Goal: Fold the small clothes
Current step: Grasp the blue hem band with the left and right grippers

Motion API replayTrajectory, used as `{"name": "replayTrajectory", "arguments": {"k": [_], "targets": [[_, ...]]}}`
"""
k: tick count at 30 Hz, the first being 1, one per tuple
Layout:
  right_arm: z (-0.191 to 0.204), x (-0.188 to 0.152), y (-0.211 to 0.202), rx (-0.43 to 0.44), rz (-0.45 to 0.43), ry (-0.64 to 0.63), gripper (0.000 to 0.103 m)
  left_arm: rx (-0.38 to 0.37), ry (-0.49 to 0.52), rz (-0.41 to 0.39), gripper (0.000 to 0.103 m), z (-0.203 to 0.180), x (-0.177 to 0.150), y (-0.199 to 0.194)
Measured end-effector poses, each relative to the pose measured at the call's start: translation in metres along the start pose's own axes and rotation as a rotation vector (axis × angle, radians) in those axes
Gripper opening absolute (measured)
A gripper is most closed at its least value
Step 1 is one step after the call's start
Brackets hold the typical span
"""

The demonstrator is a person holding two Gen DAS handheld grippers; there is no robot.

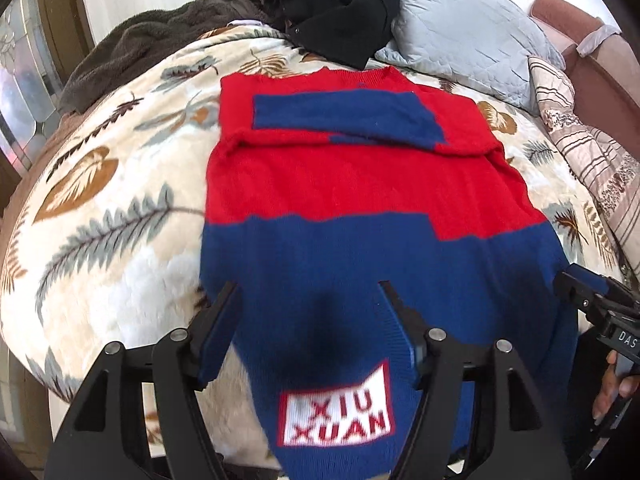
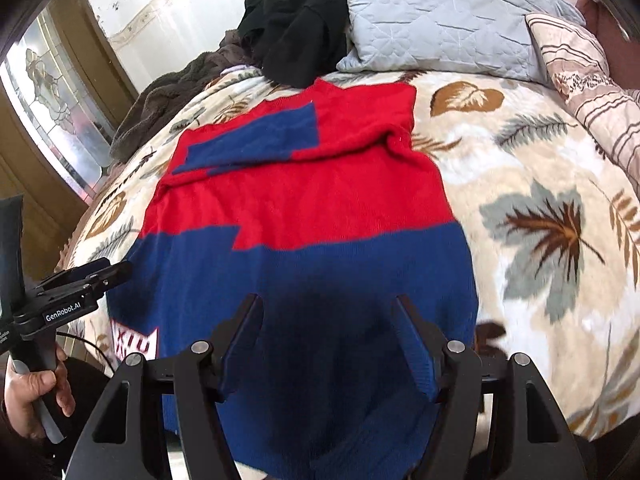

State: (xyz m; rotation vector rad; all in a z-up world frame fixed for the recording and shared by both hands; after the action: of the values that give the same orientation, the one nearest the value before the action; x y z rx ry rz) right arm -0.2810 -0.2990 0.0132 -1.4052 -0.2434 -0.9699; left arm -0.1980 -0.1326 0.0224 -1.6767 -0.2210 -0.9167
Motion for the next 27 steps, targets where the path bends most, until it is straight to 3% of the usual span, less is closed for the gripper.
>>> {"name": "replayTrajectory", "arguments": {"k": [9,16,21,25,27], "targets": [[0.003,-0.037,-0.029,-0.055,0.076,0.004,0.068,-0.025,-0.04,0.097,0.069,0.004,-0.047,-0.027],[-0.016,-0.066,-0.033,-0.175,0.147,0.0,0.071,-0.008,-0.079,0.174,0.07,0.013,-0.074,-0.012],[-0.023,-0.086,-0.018,-0.157,0.213,0.05,0.071,-0.021,-0.081,0.207,0.07,0.008,-0.084,-0.003],[-0.021,-0.094,-0.013,-0.127,0.224,0.048,0.061,-0.054,-0.09,0.216,0.07,0.001,-0.086,-0.002],[-0.019,-0.089,-0.017,-0.111,0.203,0.037,0.029,-0.066,-0.096,0.212,0.065,0.001,-0.088,-0.004]]}}
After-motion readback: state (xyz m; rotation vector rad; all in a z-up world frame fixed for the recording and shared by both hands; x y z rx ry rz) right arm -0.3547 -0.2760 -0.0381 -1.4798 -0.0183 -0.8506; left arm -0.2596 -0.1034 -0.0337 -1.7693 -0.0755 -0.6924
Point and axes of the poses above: each gripper's, at about its wrist camera, not at the fingertips, and y roughly the way its jaws point, z to its left, x to its top, the point moved 5 cm from there along y, roughly the way its jaws point, and after that the axes turned 9 degrees about -z, right-handed, at the moved point
